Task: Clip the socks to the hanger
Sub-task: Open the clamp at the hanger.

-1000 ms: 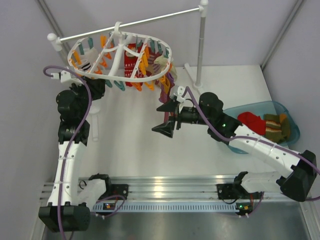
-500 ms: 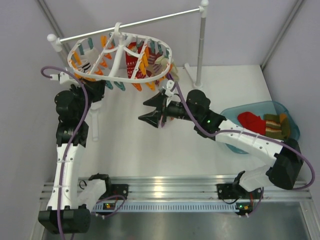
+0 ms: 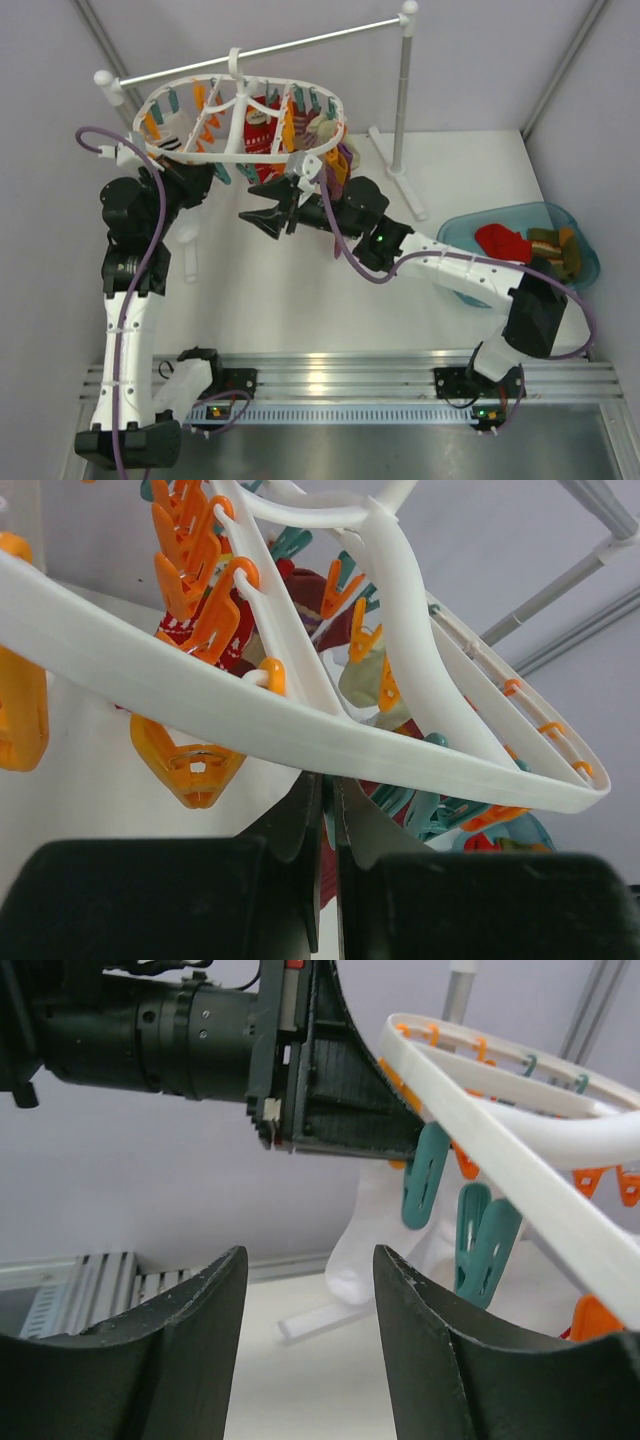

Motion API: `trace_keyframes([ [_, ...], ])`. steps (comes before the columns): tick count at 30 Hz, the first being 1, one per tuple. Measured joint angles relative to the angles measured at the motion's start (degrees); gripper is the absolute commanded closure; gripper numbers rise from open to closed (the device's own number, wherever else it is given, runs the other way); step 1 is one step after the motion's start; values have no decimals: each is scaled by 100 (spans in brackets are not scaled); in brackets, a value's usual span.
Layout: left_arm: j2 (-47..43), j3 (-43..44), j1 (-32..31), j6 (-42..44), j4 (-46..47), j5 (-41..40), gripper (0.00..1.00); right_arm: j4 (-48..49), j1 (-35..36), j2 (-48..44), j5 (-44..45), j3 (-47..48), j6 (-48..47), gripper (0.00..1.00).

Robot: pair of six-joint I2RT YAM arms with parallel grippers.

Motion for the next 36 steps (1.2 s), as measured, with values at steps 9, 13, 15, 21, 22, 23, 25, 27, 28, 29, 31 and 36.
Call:
trace_keyframes([
  [9,0,79,0,-20,-173,415,100,284,20,664,496,407,-400,50],
  [13,0,111,0,-15,-190,553,100,282,20,863,684,557,-492,50],
  [15,0,116,0,-4,-197,605,100,289,20,927,745,621,-498,50],
  [21,0,116,0,2,-203,726,100,326,20,994,883,761,-498,55],
  [22,0,116,2,2,-203,739,100,334,20,1014,901,787,-498,60],
  [23,0,116,4,2,-203,769,100,330,20,1027,907,813,-503,61],
  [25,0,116,4,2,-203,820,100,330,20,1056,911,841,-501,62],
  [27,0,116,4,0,-203,861,100,319,20,1110,916,920,-498,60],
  [28,0,116,4,0,-201,885,100,291,20,1145,916,970,-507,62],
  [29,0,116,4,-2,-201,918,100,271,20,1172,920,1010,-516,66],
  [31,-4,116,4,-2,-201,962,100,262,20,1228,925,1080,-542,78],
  [36,-70,107,17,7,-212,925,72,275,15,1261,1016,1091,-461,100],
])
